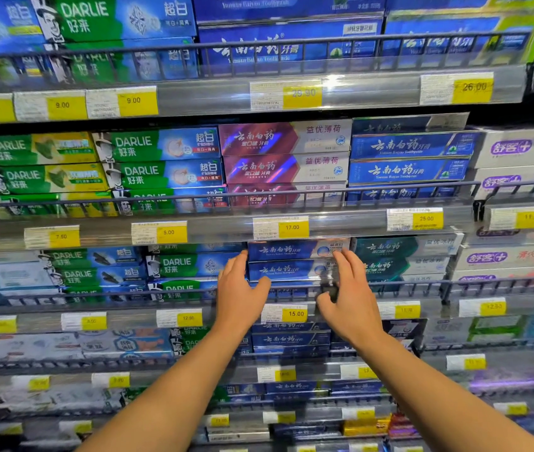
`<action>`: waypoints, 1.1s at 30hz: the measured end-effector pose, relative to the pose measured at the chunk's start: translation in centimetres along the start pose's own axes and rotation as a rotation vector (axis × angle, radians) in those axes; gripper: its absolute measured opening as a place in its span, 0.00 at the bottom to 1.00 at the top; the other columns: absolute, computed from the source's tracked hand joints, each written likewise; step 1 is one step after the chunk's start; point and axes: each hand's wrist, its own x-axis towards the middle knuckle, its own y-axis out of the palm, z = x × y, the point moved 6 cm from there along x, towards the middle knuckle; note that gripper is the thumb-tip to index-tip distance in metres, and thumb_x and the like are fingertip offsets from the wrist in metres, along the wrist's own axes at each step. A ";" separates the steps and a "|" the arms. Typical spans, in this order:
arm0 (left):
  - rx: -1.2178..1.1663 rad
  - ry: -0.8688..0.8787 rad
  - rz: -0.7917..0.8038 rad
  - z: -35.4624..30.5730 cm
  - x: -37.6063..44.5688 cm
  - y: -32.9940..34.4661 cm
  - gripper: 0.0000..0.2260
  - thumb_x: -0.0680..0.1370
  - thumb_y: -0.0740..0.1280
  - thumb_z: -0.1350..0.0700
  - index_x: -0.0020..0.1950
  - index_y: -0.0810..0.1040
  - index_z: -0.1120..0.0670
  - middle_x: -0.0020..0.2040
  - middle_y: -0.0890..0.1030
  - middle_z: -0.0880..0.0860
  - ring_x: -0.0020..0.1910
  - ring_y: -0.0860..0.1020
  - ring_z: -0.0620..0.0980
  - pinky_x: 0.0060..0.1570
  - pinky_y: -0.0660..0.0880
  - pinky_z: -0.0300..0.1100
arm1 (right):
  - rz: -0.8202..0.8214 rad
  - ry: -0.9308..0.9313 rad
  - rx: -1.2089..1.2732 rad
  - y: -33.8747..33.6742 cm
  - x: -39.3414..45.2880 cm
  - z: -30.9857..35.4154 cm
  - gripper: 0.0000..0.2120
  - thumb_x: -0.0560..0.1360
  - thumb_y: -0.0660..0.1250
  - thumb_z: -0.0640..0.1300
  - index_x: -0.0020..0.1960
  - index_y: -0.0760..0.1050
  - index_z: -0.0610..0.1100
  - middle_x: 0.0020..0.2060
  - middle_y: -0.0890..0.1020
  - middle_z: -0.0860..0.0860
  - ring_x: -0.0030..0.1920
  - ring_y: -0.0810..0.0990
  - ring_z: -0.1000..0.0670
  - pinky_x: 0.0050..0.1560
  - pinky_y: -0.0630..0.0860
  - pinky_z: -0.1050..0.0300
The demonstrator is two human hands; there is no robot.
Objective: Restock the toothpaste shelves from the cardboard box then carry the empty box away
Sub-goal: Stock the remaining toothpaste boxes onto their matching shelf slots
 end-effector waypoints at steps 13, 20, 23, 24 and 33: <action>-0.025 -0.035 -0.004 -0.1 0.2 -0.3 0.28 0.78 0.67 0.53 0.77 0.63 0.52 0.73 0.68 0.52 0.70 0.68 0.53 0.69 0.67 0.56 | 0.040 -0.040 0.043 -0.1 -0.6 1.0 0.35 0.73 0.66 0.44 0.77 0.56 0.51 0.74 0.57 0.57 0.56 0.71 0.54 0.52 0.76 0.52; 0.037 -0.072 -0.051 0.6 -1.2 -2.9 0.27 0.79 0.66 0.52 0.77 0.62 0.51 0.74 0.66 0.51 0.71 0.67 0.53 0.69 0.66 0.54 | 0.141 -0.140 0.001 1.1 -0.7 2.9 0.32 0.74 0.66 0.44 0.75 0.59 0.49 0.73 0.59 0.54 0.65 0.70 0.50 0.58 0.70 0.57; 0.111 -0.097 -0.091 1.7 -1.6 -5.7 0.26 0.79 0.66 0.52 0.77 0.62 0.50 0.75 0.65 0.50 0.72 0.64 0.53 0.71 0.63 0.51 | 0.204 -0.232 -0.027 2.4 -0.2 5.7 0.32 0.74 0.65 0.46 0.76 0.59 0.48 0.74 0.59 0.53 0.69 0.68 0.49 0.62 0.72 0.54; 0.150 -0.103 -0.096 2.2 -1.7 -6.7 0.27 0.79 0.66 0.52 0.77 0.62 0.51 0.76 0.63 0.50 0.73 0.62 0.52 0.73 0.61 0.49 | 0.222 -0.251 -0.028 3.0 -0.3 6.9 0.32 0.75 0.65 0.46 0.76 0.58 0.48 0.74 0.59 0.53 0.69 0.67 0.49 0.62 0.72 0.54; 0.517 0.028 0.024 6.5 0.0 -13.1 0.32 0.79 0.63 0.46 0.80 0.53 0.49 0.80 0.49 0.50 0.78 0.48 0.53 0.75 0.55 0.51 | 0.234 -0.338 -0.176 8.0 -1.0 14.9 0.32 0.78 0.62 0.50 0.78 0.55 0.48 0.76 0.56 0.51 0.74 0.58 0.47 0.71 0.65 0.53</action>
